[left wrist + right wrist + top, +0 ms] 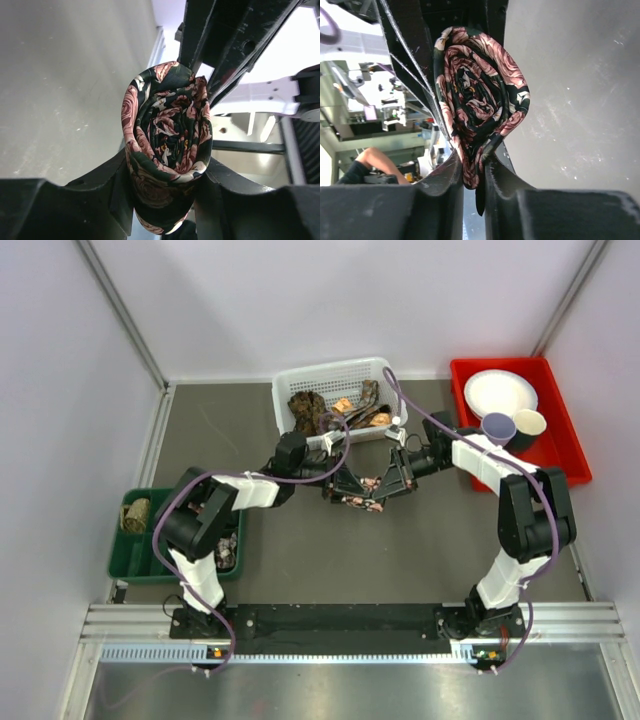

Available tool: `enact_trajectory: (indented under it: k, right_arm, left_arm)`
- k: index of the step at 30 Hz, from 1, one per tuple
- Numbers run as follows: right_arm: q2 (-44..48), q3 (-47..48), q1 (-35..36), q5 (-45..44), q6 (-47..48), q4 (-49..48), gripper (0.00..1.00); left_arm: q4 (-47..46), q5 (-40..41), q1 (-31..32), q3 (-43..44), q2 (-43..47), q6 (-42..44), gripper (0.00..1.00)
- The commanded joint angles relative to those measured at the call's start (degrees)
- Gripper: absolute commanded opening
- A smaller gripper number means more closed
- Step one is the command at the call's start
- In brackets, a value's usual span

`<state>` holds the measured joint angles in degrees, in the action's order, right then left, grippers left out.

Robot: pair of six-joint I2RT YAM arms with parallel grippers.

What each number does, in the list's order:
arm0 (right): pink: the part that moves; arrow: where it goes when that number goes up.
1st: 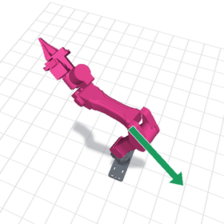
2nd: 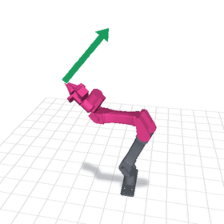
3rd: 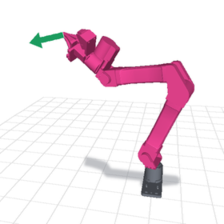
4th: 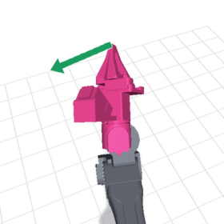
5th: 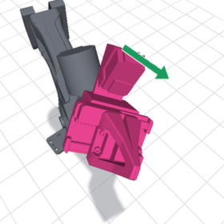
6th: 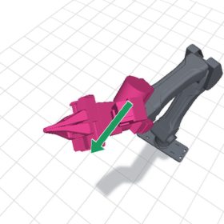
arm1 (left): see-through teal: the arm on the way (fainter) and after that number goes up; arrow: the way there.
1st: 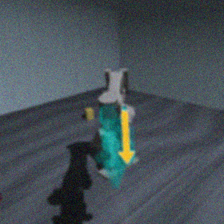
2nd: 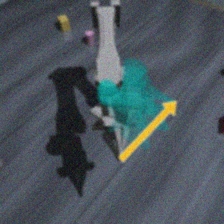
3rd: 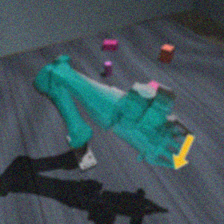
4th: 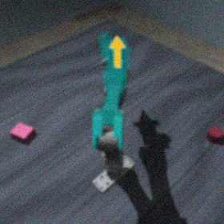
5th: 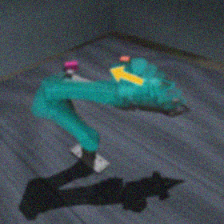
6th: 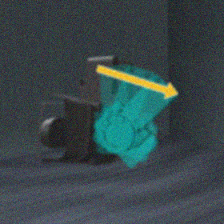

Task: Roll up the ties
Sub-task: Pick up the tie at the center of the board, then place the tie in the storage box.

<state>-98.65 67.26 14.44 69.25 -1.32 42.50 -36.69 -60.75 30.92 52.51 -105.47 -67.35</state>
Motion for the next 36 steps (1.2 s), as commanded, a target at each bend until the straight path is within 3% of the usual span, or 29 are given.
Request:
enact_trajectory:
  k: [1, 3, 4, 5, 6, 10, 11, 13, 14, 26, 31, 36]
  right_arm:
    - [0.2, 4.1, 1.1, 0.9, 5.4, 5.0, 0.25]
    - [0.3, 5.1, 0.9, 0.4, 6.9, 7.7, 0.37]
    - [0.5, 5.2, 0.9, 0.4, 7.6, 8.0, 0.39]
    - [0.7, 5.2, 0.8, 0.2, 8.0, 8.4, 0.44]
    - [0.9, 5.3, 0.5, 0.0, 8.4, 9.2, 0.51]
    - [2.1, 5.9, 0.0, -1.3, 10.3, 11.1, 0.65]
    - [2.4, 6.1, -0.3, -2.4, 10.5, 11.4, 0.77]
    - [2.6, 6.2, -0.4, -3.9, 10.8, 11.5, 0.84]
    - [2.8, 6.4, -0.5, -4.9, 11.2, 12.5, 0.97]
    - [5.8, 6.7, -0.5, -10.4, 15.2, 16.5, 0.99]
    - [6.8, 4.9, -0.5, -12.0, 17.0, 16.5, 0.99]
    - [7.1, 4.1, -0.5, -12.7, 16.2, 15.9, 0.99]
  left_arm:
    - [19.2, 0.5, -1.4, 4.2, 4.6, 16.6, 0.0]
    - [30.6, 1.9, -1.8, 8.0, 6.1, 29.3, 0.0]
    - [42.2, 3.1, -2.1, 9.5, 6.5, 33.5, 0.0]
    - [46.7, 3.7, -2.3, 12.2, 6.9, 41.1, 0.0]
    - [50.8, 4.3, -2.9, 13.4, 7.8, 44.5, 0.0]
    - [68.5, 11.7, -4.4, 17.9, 10.8, 58.7, 0.0]
    - [72.9, 13.1, -4.9, 18.3, 11.5, 63.6, 0.0]
    - [77.1, 15.7, -6.8, 18.6, 14.1, 68.5, 0.0]
    - [82.9, 17.1, -7.5, 19.2, 14.9, 73.7, 0.0]
    - [107.1, 34.2, -23.4, 22.2, 34.9, 100.8, 0.0]
    - [114.4, 43.2, -34.9, 22.1, 37.9, 115.7, 0.0]
    - [120.1, 45.7, -45.9, 24.3, 35.4, 117.5, 0.0]
